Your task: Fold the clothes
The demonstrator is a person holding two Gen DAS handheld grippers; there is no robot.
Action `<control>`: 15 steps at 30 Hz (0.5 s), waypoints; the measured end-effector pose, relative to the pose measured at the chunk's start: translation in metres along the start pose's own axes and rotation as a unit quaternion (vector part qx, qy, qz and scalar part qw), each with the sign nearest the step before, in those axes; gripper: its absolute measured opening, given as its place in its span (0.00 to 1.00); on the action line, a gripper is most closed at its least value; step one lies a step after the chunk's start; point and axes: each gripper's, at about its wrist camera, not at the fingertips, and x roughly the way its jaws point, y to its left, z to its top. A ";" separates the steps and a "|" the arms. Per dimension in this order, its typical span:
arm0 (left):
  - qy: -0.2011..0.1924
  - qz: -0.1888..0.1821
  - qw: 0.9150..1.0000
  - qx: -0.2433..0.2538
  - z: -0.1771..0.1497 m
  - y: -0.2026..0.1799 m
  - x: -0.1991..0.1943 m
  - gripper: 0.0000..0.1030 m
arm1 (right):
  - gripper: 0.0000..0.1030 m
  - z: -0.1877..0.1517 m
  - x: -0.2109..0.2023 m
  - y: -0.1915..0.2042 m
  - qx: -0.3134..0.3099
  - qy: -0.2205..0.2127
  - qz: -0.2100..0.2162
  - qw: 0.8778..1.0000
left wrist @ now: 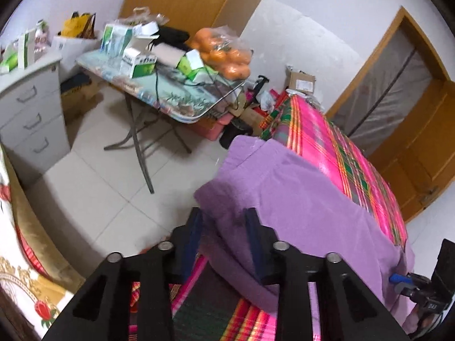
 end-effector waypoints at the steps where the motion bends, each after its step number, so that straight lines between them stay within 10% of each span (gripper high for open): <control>1: 0.000 0.002 1.000 0.003 0.001 -0.001 0.000 0.27 | 0.24 -0.001 0.000 0.002 -0.008 0.003 0.001 1.000; 15: 0.001 0.004 1.000 0.011 -0.001 0.001 -0.001 0.07 | 0.24 -0.034 0.008 0.052 -0.206 0.072 0.040 0.975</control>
